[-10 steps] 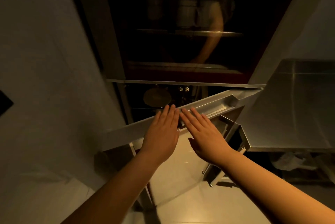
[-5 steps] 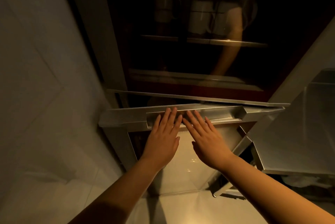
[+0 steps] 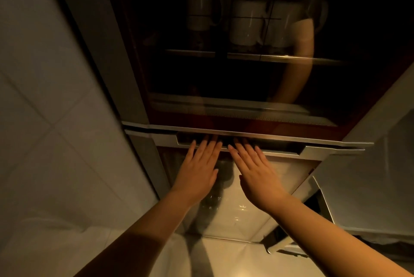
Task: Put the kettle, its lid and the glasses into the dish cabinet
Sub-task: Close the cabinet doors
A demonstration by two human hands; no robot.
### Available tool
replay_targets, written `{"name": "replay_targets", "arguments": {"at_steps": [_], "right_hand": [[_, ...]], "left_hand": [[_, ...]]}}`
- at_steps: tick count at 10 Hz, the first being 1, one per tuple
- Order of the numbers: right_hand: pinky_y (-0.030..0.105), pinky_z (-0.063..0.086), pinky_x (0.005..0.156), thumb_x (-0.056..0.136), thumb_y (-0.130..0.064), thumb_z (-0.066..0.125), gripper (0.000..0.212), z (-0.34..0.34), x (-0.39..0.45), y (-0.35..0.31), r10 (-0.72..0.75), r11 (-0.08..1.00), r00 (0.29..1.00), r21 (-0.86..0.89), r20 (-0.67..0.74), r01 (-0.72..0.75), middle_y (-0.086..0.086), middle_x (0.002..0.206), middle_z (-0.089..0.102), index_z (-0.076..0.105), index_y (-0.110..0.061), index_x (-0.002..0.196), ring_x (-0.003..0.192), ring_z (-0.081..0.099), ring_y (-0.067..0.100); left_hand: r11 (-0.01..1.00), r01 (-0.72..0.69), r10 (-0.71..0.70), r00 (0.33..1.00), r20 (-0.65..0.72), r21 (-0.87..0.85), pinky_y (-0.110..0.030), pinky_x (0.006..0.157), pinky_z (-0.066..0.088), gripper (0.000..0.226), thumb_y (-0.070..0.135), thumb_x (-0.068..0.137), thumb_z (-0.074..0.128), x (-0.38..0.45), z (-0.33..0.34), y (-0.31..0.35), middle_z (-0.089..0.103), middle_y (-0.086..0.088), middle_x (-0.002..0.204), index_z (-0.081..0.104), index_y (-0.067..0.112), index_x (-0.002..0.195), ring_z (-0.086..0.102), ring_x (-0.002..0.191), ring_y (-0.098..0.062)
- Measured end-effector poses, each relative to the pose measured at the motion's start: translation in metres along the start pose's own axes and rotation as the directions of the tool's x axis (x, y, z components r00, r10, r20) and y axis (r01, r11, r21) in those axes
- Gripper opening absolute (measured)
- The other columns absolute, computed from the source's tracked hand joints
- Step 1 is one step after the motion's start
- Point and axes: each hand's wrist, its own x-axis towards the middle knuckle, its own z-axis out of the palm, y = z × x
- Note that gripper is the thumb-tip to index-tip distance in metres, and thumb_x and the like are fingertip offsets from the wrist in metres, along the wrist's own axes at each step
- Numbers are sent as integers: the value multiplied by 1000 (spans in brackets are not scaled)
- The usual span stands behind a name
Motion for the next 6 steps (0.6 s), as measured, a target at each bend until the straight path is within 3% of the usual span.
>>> {"name": "replay_targets", "arguments": {"at_steps": [1, 2, 3, 5, 6], "right_hand": [[43, 1, 112, 72, -18, 72, 102, 0, 1, 0, 11, 1000, 999, 4, 44, -11, 7, 154, 10, 5, -17, 149, 142, 4, 25], [39, -18, 109, 84, -20, 59, 97, -1, 1, 0, -12, 1000, 997, -23, 72, 14, 5, 153, -12, -15, -19, 146, 139, -18, 24], [37, -24, 107, 89, -23, 51, 91, -4, 2, 1, -57, 998, 997, -8, 60, 58, 4, 151, -22, -23, -20, 143, 138, -23, 22], [38, -15, 112, 94, -33, 42, 80, -18, -3, 12, -205, 978, 977, 48, 50, 203, 8, 153, -19, -16, -15, 145, 140, -19, 24], [36, -12, 111, 93, -35, 44, 79, -27, -15, 25, -281, 958, 957, 83, 72, 275, 9, 155, -15, -10, -14, 147, 140, -18, 23]], "left_hand": [[1000, -5, 5, 1000, 19, 0, -43, 110, -22, 72, 46, 99, 21, 2, 1, -3, -33, -5, 148, -31, 17, 139, -29, 137, -23], [1000, -3, 2, 999, 44, 27, -44, 113, -15, 73, 46, 98, 30, 2, -4, -2, -18, -6, 151, -17, 15, 144, -19, 139, -22], [998, 56, -56, 996, 74, 1, -41, 115, -12, 71, 47, 98, 27, -2, -11, 6, -15, -3, 155, -20, 18, 142, -20, 139, -18], [925, 358, -343, 931, 128, -126, -37, 115, -9, 70, 44, 99, 30, -22, -42, 52, -20, -2, 157, -13, 18, 149, -20, 143, -16], [883, 459, -451, 887, 97, -98, -37, 115, -8, 69, 44, 99, 30, -39, -60, 82, -17, -2, 157, -8, 18, 150, -18, 144, -17]]}}
